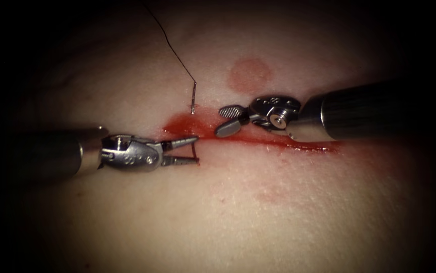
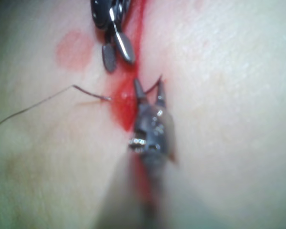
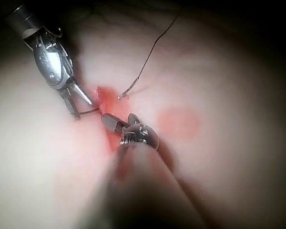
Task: Wound Closure
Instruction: Pull the needle through with the left gripper.
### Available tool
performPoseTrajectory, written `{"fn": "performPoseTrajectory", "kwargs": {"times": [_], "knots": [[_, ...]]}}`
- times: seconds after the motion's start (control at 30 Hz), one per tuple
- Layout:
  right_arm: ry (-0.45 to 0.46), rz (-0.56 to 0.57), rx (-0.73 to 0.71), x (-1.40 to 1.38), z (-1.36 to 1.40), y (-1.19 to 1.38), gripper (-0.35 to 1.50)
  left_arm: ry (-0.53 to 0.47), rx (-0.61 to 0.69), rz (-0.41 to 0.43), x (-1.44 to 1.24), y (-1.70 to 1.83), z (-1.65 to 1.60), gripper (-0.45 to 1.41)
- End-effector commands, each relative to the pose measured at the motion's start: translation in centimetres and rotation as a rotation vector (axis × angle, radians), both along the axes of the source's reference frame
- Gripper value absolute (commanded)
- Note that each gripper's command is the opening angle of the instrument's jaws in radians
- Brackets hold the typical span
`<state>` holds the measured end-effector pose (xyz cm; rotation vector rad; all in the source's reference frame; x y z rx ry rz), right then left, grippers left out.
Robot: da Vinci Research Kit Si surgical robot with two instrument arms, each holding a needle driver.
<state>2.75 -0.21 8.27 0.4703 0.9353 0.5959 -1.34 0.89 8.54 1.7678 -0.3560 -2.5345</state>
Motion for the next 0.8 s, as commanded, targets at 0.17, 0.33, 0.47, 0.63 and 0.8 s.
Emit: {"fn": "performPoseTrajectory", "kwargs": {"times": [0.17,0.33,0.47,0.63,0.8], "knots": [[0.002,-0.002,0.001,0.05,0.05,-0.06,1.33,-0.002,-0.001,-0.002,-0.08,0.00,0.09,0.19],[0.003,-0.003,0.001,0.05,0.05,-0.06,1.33,0.007,-0.001,0.000,-0.11,-0.02,0.13,0.09],[0.003,-0.004,0.002,0.04,0.05,-0.06,1.31,0.018,0.000,0.006,-0.13,-0.04,0.15,0.05],[0.001,-0.006,0.003,0.03,0.04,-0.06,1.31,0.032,0.005,0.016,-0.14,-0.04,0.17,-0.03],[0.005,-0.006,0.003,0.01,0.03,-0.06,1.30,0.059,0.032,-0.006,-0.12,-0.05,0.18,-0.35]]}}
